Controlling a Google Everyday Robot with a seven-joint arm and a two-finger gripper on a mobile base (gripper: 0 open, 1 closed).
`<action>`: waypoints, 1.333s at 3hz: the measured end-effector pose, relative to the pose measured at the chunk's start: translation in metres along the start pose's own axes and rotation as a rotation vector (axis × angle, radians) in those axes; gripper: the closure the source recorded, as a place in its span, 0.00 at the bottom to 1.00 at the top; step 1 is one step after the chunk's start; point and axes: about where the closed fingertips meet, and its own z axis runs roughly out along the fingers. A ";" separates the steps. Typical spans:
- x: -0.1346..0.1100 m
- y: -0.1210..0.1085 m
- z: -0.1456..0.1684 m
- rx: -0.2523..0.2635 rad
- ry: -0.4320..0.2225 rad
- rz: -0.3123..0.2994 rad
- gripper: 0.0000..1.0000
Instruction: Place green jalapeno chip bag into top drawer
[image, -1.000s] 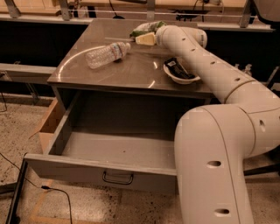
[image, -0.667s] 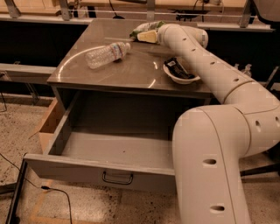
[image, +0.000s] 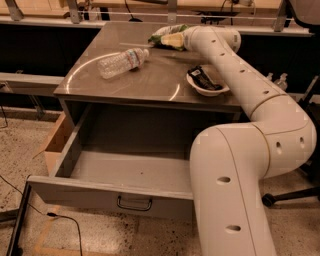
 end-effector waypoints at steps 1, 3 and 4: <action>0.011 0.011 0.012 -0.046 0.032 -0.005 0.16; 0.011 0.027 0.022 -0.109 0.035 -0.031 0.62; 0.008 0.025 0.020 -0.114 0.035 -0.040 0.86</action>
Offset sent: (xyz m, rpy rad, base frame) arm 0.0445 0.0265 -0.0061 -0.0109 0.0329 0.1541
